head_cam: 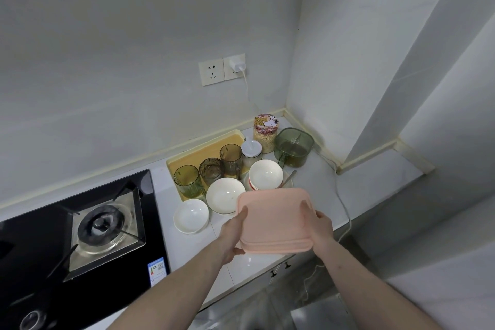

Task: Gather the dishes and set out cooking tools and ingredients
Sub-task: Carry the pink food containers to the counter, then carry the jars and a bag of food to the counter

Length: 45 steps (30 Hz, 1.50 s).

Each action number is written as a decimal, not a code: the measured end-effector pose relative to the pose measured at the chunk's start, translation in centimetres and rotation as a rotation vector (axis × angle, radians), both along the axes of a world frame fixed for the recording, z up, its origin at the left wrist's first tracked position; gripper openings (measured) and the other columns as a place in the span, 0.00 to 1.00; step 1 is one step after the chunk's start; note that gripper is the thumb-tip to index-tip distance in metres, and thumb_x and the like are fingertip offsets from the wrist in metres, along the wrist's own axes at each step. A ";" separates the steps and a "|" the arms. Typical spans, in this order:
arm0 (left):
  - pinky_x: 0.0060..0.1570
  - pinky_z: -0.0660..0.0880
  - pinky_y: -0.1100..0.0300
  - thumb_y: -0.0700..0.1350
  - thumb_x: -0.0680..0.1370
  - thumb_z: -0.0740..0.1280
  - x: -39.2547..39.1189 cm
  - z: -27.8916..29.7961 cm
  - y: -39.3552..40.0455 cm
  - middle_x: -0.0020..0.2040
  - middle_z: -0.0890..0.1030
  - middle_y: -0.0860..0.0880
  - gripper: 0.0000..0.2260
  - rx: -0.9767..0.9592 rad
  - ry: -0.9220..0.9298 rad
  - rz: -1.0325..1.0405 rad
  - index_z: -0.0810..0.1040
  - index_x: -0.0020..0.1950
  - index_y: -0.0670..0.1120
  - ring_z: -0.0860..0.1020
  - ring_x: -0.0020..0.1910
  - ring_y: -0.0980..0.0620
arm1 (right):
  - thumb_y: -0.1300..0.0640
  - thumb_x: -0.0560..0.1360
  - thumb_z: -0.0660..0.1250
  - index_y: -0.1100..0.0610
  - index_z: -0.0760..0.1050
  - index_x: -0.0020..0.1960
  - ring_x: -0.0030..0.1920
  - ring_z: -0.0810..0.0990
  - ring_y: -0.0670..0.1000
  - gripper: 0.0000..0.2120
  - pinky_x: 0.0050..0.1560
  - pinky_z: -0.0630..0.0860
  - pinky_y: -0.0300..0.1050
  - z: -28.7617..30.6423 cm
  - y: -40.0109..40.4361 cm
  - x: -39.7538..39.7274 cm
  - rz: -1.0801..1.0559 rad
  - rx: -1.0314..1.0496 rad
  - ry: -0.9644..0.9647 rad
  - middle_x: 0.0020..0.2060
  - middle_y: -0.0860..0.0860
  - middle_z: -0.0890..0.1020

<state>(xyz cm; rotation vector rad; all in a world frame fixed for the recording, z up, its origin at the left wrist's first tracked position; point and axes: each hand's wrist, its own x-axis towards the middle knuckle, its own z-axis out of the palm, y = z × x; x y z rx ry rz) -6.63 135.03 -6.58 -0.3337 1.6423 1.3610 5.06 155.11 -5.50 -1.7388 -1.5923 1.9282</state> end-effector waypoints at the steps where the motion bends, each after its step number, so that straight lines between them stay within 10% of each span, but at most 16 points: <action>1: 0.63 0.75 0.40 0.69 0.76 0.62 0.0 0.0 -0.2 0.62 0.80 0.50 0.28 0.018 -0.006 0.012 0.73 0.69 0.53 0.76 0.63 0.44 | 0.54 0.83 0.61 0.64 0.80 0.52 0.39 0.76 0.53 0.14 0.38 0.72 0.42 0.4 -0.2 0.1 -0.017 0.003 0.008 0.43 0.60 0.81; 7: 0.66 0.75 0.42 0.65 0.81 0.60 1.8 -0.3 -2.0 0.65 0.78 0.52 0.24 0.019 0.010 0.023 0.73 0.69 0.51 0.75 0.66 0.45 | 0.36 0.75 0.68 0.52 0.72 0.57 0.53 0.77 0.58 0.22 0.58 0.77 0.58 0.3 -3.3 2.0 -0.050 0.028 0.023 0.48 0.50 0.79; 13: 0.62 0.79 0.49 0.63 0.81 0.58 2.0 -0.7 -1.6 0.59 0.83 0.51 0.23 -0.007 0.058 0.017 0.77 0.65 0.49 0.80 0.59 0.47 | 0.34 0.75 0.66 0.53 0.72 0.55 0.50 0.80 0.59 0.23 0.56 0.80 0.64 0.0 -3.6 1.7 -0.060 0.060 0.020 0.45 0.51 0.79; 35: 0.63 0.77 0.51 0.60 0.82 0.62 3.1 1.7 -2.8 0.65 0.77 0.51 0.24 -0.030 0.147 -0.020 0.71 0.73 0.48 0.77 0.63 0.46 | 0.43 0.80 0.66 0.55 0.72 0.63 0.58 0.75 0.62 0.19 0.60 0.78 0.65 -0.7 -4.0 3.2 -0.132 0.020 0.091 0.55 0.54 0.76; 45: 0.56 0.79 0.56 0.55 0.83 0.62 6.4 2.2 -5.6 0.65 0.76 0.52 0.19 0.027 0.118 -0.079 0.72 0.71 0.48 0.78 0.59 0.51 | 0.43 0.79 0.68 0.57 0.69 0.70 0.59 0.81 0.60 0.27 0.51 0.80 0.46 -1.1 -6.5 3.5 -0.270 -0.133 0.257 0.64 0.56 0.78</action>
